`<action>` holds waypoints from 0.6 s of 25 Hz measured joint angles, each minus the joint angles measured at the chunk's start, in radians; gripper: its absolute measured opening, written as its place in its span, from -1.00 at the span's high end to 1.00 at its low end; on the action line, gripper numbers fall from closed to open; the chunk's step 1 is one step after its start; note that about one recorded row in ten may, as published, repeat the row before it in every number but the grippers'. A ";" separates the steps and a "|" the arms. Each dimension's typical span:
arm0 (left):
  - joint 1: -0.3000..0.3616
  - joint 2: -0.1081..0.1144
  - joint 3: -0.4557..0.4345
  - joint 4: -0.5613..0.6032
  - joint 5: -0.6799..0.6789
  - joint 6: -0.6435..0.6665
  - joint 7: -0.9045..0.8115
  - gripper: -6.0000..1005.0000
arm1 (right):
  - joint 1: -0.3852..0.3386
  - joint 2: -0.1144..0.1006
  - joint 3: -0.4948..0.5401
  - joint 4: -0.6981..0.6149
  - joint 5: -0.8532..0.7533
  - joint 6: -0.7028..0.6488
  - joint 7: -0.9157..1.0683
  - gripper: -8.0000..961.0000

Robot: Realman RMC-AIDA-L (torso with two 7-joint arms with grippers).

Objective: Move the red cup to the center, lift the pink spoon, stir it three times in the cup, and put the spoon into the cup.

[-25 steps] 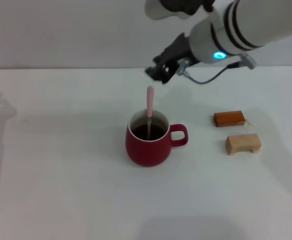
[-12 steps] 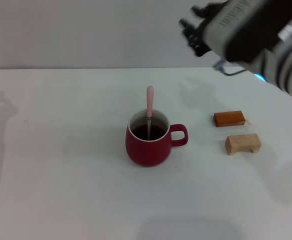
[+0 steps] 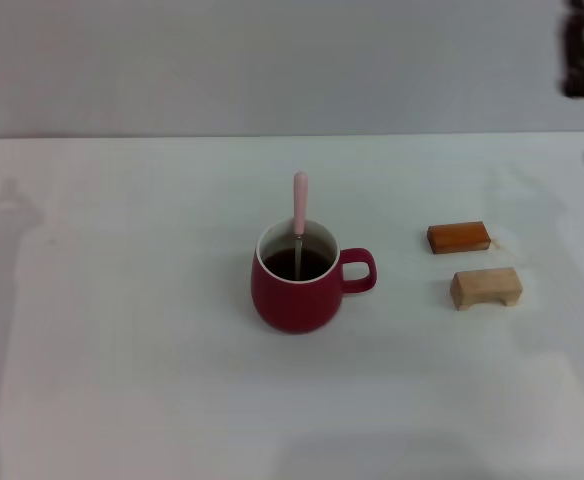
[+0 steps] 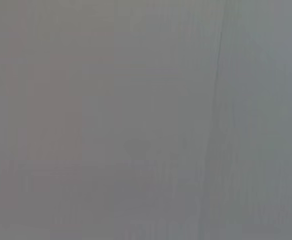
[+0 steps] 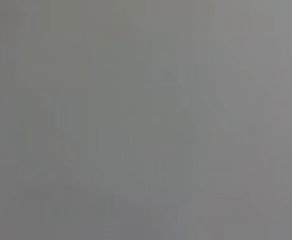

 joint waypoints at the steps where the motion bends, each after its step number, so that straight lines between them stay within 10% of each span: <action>1: 0.000 0.000 0.001 0.000 0.000 0.000 0.000 0.99 | 0.002 -0.001 -0.015 -0.055 0.042 -0.089 0.007 0.40; 7: -0.001 0.000 0.003 0.000 0.000 0.000 0.000 0.99 | 0.035 0.001 -0.055 -0.376 0.170 -0.492 0.208 0.40; 15: 0.005 -0.002 0.004 0.000 0.000 0.007 0.000 0.99 | 0.085 0.001 -0.046 -0.653 0.228 -0.655 0.456 0.40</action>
